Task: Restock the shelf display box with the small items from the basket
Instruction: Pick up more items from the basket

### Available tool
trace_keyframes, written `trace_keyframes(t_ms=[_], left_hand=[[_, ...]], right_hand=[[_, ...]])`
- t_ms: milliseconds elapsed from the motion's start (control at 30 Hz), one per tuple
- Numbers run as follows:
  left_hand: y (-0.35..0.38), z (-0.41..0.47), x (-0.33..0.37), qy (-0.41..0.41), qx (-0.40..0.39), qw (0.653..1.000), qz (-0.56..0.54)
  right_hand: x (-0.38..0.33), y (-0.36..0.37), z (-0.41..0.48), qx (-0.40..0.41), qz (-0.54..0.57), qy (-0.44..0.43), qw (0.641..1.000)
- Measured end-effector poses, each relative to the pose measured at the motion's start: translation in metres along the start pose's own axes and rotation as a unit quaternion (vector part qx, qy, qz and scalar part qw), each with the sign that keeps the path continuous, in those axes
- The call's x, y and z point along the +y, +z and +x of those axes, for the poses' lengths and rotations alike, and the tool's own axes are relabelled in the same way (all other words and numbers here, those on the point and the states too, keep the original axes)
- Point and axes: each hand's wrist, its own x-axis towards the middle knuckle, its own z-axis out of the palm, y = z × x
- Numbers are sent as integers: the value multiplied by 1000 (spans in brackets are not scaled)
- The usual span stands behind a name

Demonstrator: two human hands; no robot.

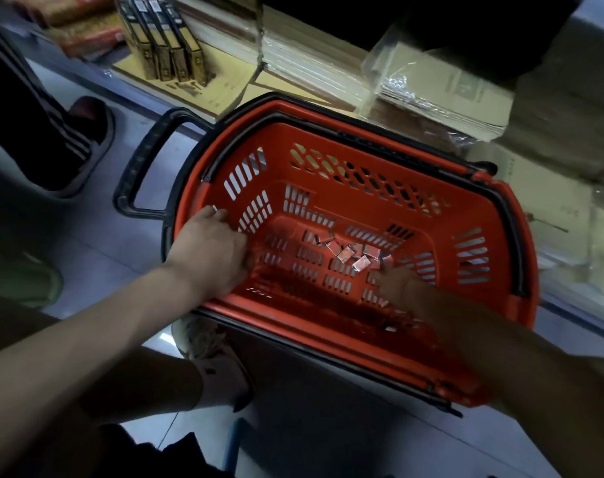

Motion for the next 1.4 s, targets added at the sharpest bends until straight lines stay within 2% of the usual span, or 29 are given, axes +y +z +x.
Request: trace_keyframes(t_ms=[67, 200, 433, 600, 667, 733, 800, 900, 967, 1000, 1067, 1167, 1233, 1267, 1300, 1400], left_hand=[[2, 2, -1, -3, -4, 1000, -4], [1, 3, 0, -2, -12, 1000, 4], [-11, 3, 18, -26, -58, 996, 60], [-14, 12, 23, -67, -81, 994, 42], [-15, 16, 24, -81, -77, 994, 12], [-17, 19, 26, -93, -68, 993, -39], [-21, 23, 30, -97, -45, 990, -96], [-23, 31, 34, -111, -32, 965, -237], [-23, 39, 40, -101, -65, 915, -385], [-26, 41, 44, -97, -85, 872, -472], [-32, 44, 55, -113, -143, 751, -635], [-43, 43, 67, -139, -239, 535, -798], [-50, 45, 67, -137, -269, 401, -865], [-55, 46, 65, -124, -274, 343, -890], [-60, 48, 63, -102, -270, 301, -909], [-74, 48, 53, -51, -211, 246, -945]], right_hand=[[-5, 0, -2, -24, -26, 4, 999], [-16, 21, -3, 6, -36, -29, 999], [-10, 26, -21, 17, -2, -16, 1000], [-4, 13, -51, 48, 12, 1, 999], [3, 12, -60, 73, 71, 29, 994], [12, 4, -68, 77, 195, 46, 977], [21, -12, -78, 55, 356, 31, 933], [34, -33, -95, 37, 520, 12, 854], [40, -42, -112, 17, 614, 21, 789], [43, -47, -118, 27, 651, 20, 759], [48, -68, -130, 85, 691, 6, 718], [47, -115, -147, 196, 718, -35, 667], [36, -151, -164, 299, 693, -75, 651], [28, -168, -174, 349, 670, -86, 649], [19, -182, -184, 392, 647, -87, 649], [4, -206, -204, 470, 527, -41, 707]])
